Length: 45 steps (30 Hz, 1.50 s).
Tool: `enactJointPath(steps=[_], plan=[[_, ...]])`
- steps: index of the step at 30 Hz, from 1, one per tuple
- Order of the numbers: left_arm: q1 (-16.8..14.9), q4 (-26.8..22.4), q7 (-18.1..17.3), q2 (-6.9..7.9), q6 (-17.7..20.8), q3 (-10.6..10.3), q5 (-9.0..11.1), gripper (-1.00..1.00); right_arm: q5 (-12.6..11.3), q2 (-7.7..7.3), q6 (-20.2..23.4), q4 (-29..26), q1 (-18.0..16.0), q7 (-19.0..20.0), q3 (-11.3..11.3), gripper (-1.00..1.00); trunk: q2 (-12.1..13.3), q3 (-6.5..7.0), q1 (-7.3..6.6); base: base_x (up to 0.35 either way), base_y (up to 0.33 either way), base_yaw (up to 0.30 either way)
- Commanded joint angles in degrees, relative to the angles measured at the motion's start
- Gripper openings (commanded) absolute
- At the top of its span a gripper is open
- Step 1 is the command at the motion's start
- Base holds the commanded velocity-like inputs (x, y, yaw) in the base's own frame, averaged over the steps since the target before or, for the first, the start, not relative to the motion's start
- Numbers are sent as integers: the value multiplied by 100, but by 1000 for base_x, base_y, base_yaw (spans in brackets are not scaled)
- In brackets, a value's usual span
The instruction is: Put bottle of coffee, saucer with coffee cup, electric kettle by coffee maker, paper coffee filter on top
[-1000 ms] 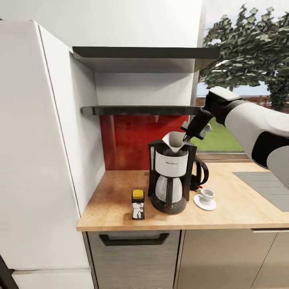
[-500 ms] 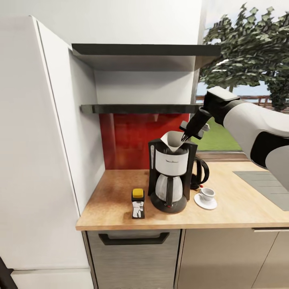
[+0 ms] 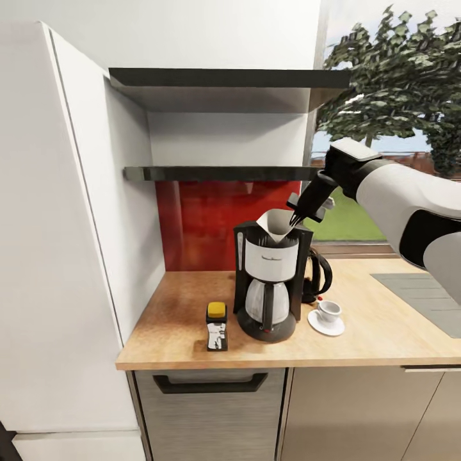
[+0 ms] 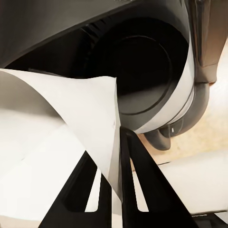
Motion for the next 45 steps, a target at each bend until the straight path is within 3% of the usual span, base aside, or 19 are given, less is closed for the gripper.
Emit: enactJointPath(steps=[1,11,18,26,37,45], plan=[[3,-14,21,1,-8,-41,30,100,25,-5,18,15,-6,-43,-49,-100,-7,-9,2,8,-8,0],[3,-14,21,-6,-14,-39,28,100,24,-6,18,19,-6,-43,-49,-100,-7,-9,2,2,-2,0],[3,-14,21,-7,-9,-41,28,100,39,-9,18,18,-6,206,-49,-100,-288,-134,156,0,0,0],[3,-14,21,-7,-8,-41,28,100,230,-28,18,13,-6,430,-49,-100,-609,-278,331,0,0,0],[3,-14,21,-7,-22,-41,28,100,250,-30,18,12,-6,458,-49,-100,-609,-278,331,0,0,0],[3,-7,21,-7,-18,-41,28,100,321,-10,18,12,-6,458,-45,-100,-929,-422,507,0,0,0]])
